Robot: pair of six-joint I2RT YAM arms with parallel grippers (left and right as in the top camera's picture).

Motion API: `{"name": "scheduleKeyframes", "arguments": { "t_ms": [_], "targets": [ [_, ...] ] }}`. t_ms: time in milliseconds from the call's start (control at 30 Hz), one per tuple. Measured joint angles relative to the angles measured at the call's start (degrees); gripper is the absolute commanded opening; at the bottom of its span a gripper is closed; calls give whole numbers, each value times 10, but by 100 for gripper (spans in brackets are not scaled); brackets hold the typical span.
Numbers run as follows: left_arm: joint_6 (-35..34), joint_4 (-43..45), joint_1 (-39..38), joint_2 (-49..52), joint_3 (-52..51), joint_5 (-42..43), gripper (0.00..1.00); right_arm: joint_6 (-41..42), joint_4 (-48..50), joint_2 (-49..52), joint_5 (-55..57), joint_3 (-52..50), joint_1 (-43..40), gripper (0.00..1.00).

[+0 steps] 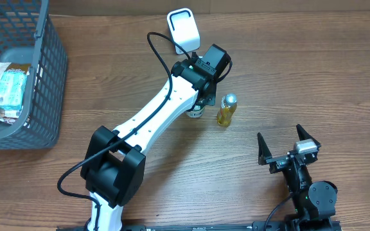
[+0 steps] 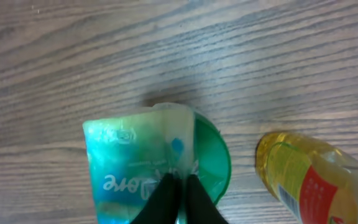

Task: Scan the item barcode

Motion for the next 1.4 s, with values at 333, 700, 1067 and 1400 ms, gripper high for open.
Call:
{"name": "scheduleKeyframes", "arguments": {
  "t_ms": [333,700,1067,1400],
  "targets": [
    [0,3,0,0,1,-1,31,0,0,0,0,0,0,100],
    [2,-3,0,0,3,-4,38,0,0,0,0,0,0,100],
    [5,-54,0,0,66,-4,38,0,0,0,0,0,0,100],
    [5,-66,0,0,74,-11,39,0,0,0,0,0,0,100]
  ]
}}
